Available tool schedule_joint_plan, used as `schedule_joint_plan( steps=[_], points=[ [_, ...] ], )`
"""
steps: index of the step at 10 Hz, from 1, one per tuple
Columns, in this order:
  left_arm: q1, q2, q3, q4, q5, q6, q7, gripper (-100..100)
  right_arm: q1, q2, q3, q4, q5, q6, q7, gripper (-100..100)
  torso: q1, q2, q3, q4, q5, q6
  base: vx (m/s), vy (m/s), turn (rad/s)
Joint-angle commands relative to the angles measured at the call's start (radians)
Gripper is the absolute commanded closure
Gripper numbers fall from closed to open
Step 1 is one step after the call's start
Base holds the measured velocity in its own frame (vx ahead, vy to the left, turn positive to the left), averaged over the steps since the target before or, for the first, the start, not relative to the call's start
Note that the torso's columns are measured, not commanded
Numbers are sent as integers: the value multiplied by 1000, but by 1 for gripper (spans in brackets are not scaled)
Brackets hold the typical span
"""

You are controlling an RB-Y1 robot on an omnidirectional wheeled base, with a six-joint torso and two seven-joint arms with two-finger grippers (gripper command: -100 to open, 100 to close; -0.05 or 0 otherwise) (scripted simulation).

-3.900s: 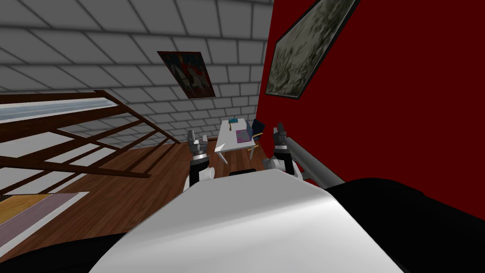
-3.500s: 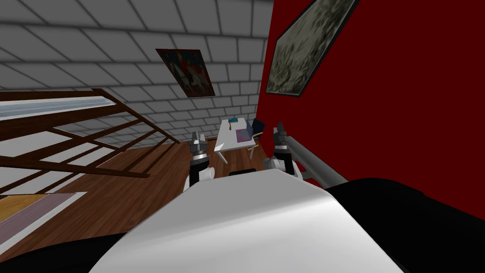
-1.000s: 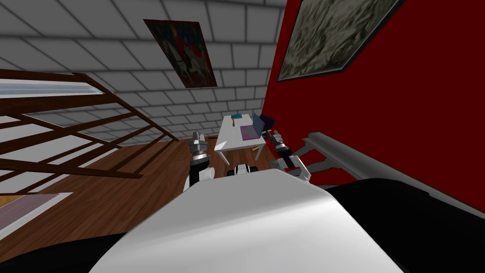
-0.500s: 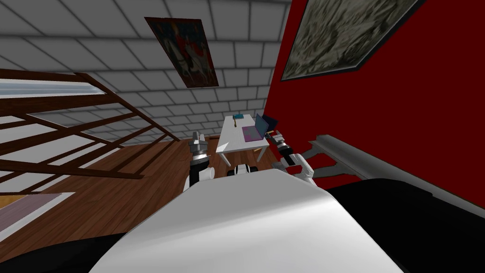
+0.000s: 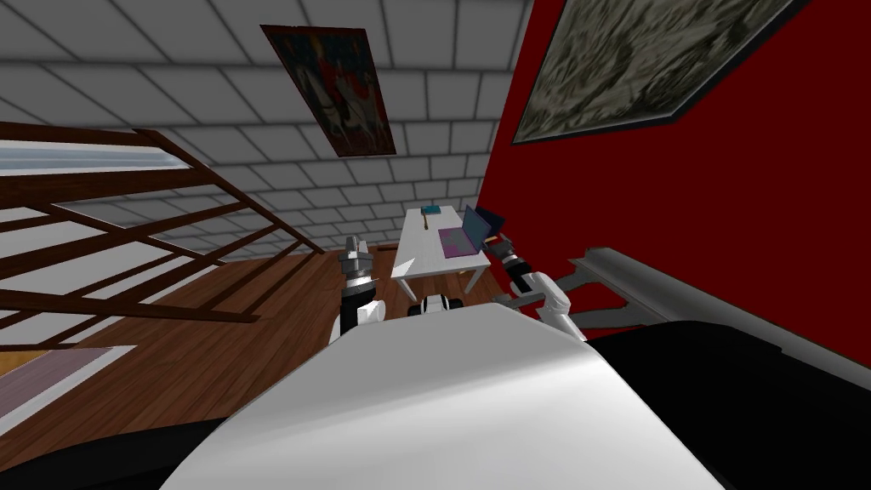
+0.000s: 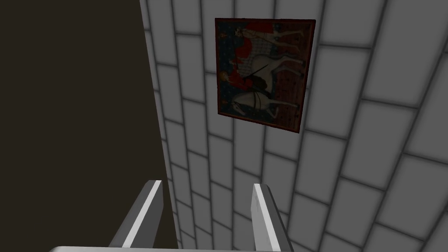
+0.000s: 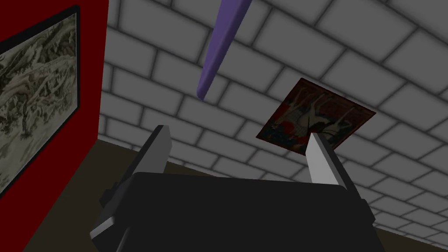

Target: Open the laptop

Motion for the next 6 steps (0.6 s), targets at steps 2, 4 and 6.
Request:
schedule_joint_plan(
  steps=[2, 4, 6],
  points=[
    [0, 0, 0, 0, 0, 0, 0, 0, -16, -60, -19, 55, 92, 24, 90, -100, 0, 0, 0, 0, 0, 0, 60, 51, 17],
    [0, 0, 0, 0, 0, 0, 0, 0, -24, -90, -27, 80, 134, 38, 129, -100, 0, 0, 0, 0, 0, 0, 57, 45, 13],
    [0, 0, 0, 0, 0, 0, 0, 0, -31, -115, -35, 99, 169, 49, 162, -100, -1, -1, -1, 0, 0, 0, 61, 29, 15]
  ],
)
